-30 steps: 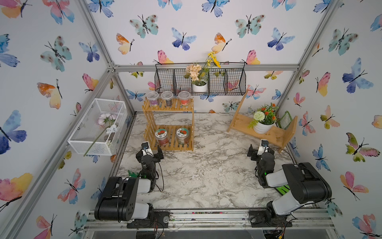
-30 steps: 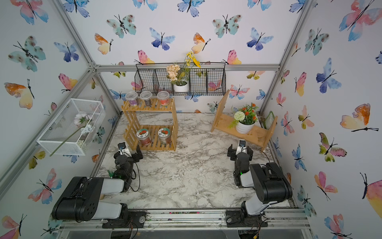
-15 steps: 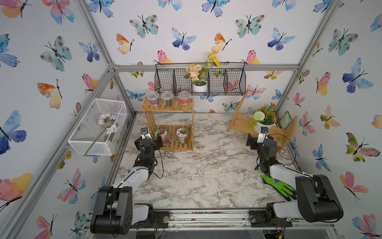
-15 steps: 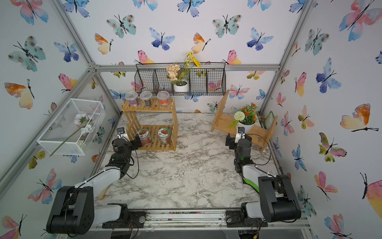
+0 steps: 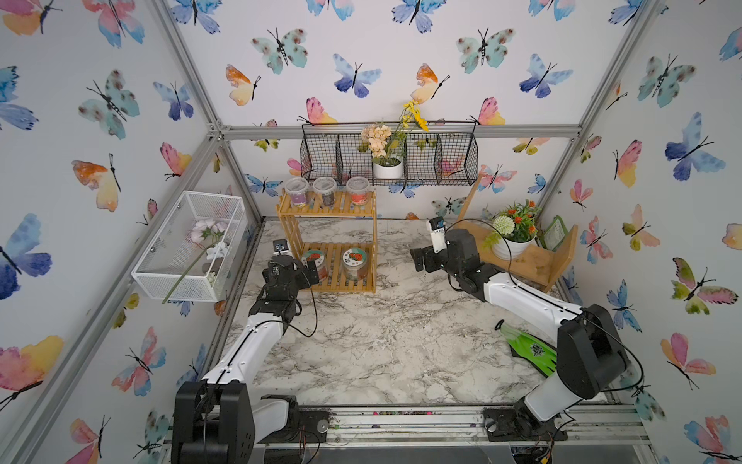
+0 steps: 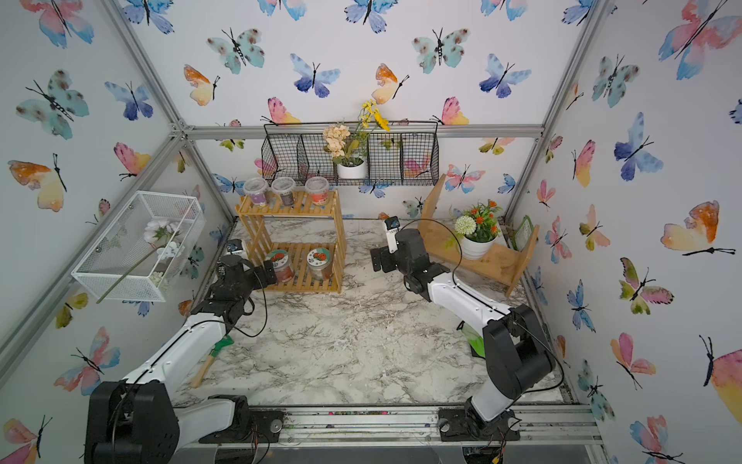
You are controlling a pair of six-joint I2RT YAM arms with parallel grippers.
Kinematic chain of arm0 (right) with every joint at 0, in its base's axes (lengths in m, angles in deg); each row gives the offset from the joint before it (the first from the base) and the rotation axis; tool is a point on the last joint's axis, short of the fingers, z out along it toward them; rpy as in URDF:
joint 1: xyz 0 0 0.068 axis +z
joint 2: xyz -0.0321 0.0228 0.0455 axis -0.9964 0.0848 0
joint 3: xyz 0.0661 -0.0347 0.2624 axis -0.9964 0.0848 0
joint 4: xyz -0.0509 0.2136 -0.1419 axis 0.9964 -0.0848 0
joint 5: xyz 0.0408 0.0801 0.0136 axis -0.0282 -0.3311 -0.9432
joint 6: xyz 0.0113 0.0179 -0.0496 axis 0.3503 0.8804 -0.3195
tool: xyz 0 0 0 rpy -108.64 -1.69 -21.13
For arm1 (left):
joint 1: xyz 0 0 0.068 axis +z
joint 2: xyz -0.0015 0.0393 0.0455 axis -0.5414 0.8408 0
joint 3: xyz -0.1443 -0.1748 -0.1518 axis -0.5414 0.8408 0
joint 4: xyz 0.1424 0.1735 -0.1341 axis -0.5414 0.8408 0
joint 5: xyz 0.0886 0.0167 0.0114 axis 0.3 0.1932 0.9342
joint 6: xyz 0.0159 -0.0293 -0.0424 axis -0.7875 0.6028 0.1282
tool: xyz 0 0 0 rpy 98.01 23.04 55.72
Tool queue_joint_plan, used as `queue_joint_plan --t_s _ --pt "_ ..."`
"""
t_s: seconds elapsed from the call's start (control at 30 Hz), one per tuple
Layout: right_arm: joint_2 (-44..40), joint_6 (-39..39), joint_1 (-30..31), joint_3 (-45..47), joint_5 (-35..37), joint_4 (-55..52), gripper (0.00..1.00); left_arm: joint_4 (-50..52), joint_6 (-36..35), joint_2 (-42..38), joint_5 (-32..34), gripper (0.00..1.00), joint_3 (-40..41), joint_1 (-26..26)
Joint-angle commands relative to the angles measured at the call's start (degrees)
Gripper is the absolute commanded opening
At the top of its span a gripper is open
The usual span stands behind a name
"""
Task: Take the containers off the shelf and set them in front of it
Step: Adjust the shelf at the center of the board.
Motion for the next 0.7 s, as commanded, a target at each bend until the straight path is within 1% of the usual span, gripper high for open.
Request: queue_joint_plan --t_s 0.0,0.07,0.17,0.3,0.43,0.6,0.67 --pt "4.6 6.2 2.8 -9.1 -5.0 -9.5 0.98 5.8 1.4 -2.0 -4.5 0.99 -1.7 0.1" --pt "8.1 7.7 4.5 -15.1 -5.5 -13.5 0.98 6.4 1.2 -2.8 -4.9 0.99 -1.4 0.1" --pt "11.6 9.6 6.4 -21.1 -5.7 -17.0 0.98 7.4 1.2 -3.9 -5.4 0.99 -1.2 0.2" --pt "14.7 13.0 7.8 -25.2 -6.7 -19.3 0.98 8.5 0.6 -4.1 -5.5 0.99 -1.4 0.1" --pt "17.6 15.5 9.5 -28.0 -6.0 -20.7 0.98 9.5 0.0 -3.6 -5.4 1.0 -2.2 0.1" --pt "23.0 17.8 11.5 -34.5 -2.2 -24.1 0.98 9.7 -0.3 -2.9 -5.2 1.0 -2.9 0.2" --pt "25.4 18.6 11.8 -37.7 -1.0 -26.0 0.96 9.9 -0.3 -2.3 -5.1 1.0 -3.3 0.2"
